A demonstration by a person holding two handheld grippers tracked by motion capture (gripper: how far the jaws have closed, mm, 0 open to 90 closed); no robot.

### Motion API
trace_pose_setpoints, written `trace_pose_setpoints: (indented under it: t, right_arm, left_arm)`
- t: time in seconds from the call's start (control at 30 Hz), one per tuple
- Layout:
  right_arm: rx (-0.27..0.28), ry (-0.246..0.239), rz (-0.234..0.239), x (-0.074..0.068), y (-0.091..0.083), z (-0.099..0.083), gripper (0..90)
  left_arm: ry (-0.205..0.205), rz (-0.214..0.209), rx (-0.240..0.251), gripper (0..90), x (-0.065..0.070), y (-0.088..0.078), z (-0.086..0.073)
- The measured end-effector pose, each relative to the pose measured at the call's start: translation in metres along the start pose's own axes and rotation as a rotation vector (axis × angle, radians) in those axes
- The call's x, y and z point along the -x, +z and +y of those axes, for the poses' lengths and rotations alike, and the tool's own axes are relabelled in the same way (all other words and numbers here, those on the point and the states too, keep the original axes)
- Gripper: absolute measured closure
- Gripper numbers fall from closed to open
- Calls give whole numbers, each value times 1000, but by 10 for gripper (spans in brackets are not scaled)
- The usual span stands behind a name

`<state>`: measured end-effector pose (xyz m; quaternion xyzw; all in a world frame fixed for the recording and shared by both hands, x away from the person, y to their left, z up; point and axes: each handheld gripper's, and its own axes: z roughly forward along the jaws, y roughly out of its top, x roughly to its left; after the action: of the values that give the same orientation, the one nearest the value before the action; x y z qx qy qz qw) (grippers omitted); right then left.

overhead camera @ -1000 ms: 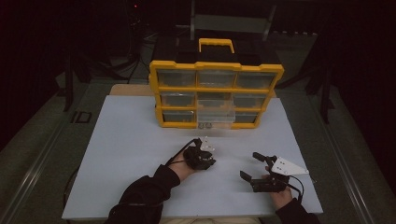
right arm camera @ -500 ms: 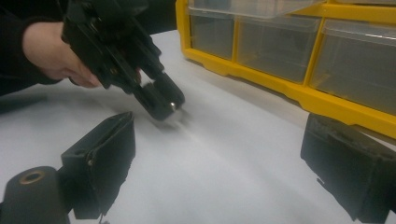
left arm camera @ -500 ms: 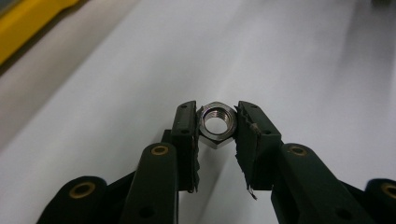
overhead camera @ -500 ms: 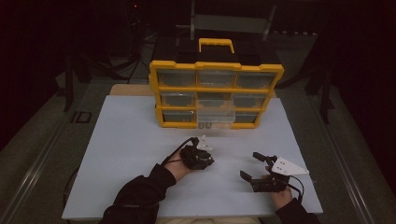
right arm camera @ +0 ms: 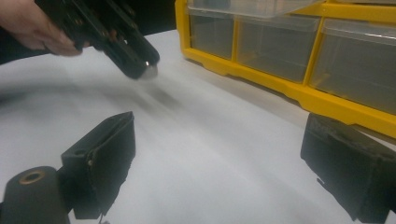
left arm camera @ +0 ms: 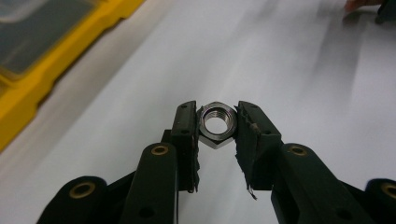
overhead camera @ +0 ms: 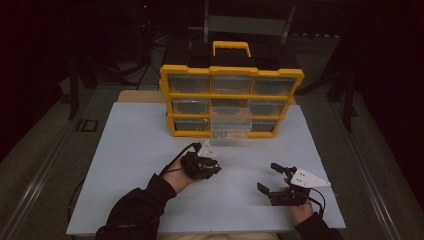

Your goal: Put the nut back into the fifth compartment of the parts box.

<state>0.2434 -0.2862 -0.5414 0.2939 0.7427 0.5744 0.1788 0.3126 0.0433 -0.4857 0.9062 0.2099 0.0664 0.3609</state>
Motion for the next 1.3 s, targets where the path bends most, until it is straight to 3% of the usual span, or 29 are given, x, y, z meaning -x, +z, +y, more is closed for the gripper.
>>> trace_pose_setpoints:
  t: [0.4,0.73,1.0,1.3]
  right_arm:
    - [1,-2,-1,0,0,0,105]
    - [0,-1,1,0,0,0,105]
    - [0,0,3,0,1,0,105]
    - [-7,4,3,-1,2,-1,105]
  left_arm:
    - [-16,48,44,692,-9,-41,7]
    - [-11,88,96,692,-17,-77,28]
    - [-1,97,147,692,-22,-97,53]
    - [0,123,174,692,-29,-102,88]
